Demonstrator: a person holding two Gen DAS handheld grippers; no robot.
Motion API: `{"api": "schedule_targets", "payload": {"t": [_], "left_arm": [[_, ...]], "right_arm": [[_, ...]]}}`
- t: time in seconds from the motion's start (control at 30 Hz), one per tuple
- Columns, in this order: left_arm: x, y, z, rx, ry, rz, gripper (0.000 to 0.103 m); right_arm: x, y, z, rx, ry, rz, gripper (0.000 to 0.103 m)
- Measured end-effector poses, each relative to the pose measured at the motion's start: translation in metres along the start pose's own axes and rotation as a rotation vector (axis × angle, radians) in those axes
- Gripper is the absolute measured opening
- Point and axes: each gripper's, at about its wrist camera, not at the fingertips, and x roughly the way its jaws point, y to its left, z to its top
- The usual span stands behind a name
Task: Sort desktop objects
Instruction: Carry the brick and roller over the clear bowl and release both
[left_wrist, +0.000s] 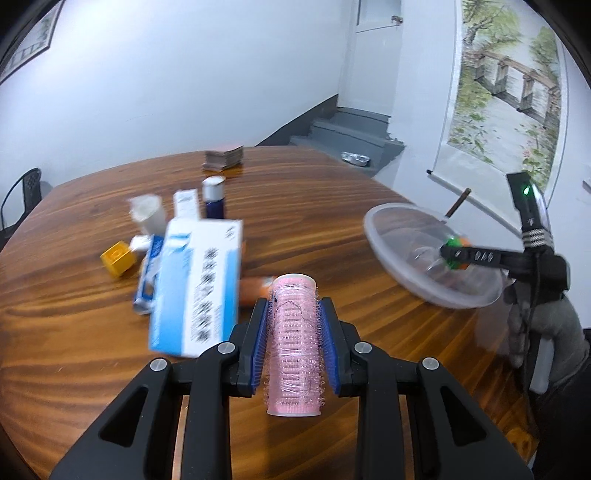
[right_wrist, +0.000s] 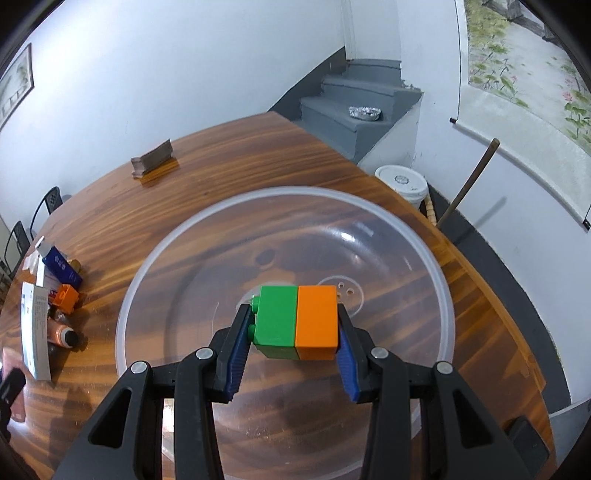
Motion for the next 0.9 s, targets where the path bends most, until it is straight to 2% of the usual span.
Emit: {"api": "schedule_targets", "payload": {"t": [0.23,0.6,0.87,0.9], "left_arm": [[0.017,-0.034,0.024,0.045,-0.002,-0.08,0.029],[0.056,-0.09,0.055,0.095,0.016,-0.213,0.029],[0.08,-0.114,0.067,0.105,0.02,-0.264,0.03],[0.084,-0.115,0.067,0.1,0.025,-0.269,0.03]], "right_arm": [[-0.004,-0.007,-0.005,0.027,0.011,0.012,0.047],[-0.032,-0.011,-0.005,0.075,-0.127,-0.039,0.047],[-0.029,-0.016,-0.004,0.124,-0.109,-0.051,0.047],[-0.029,-0.019,-0.004,0.138,-0.113,-0.058,0.051]]}}
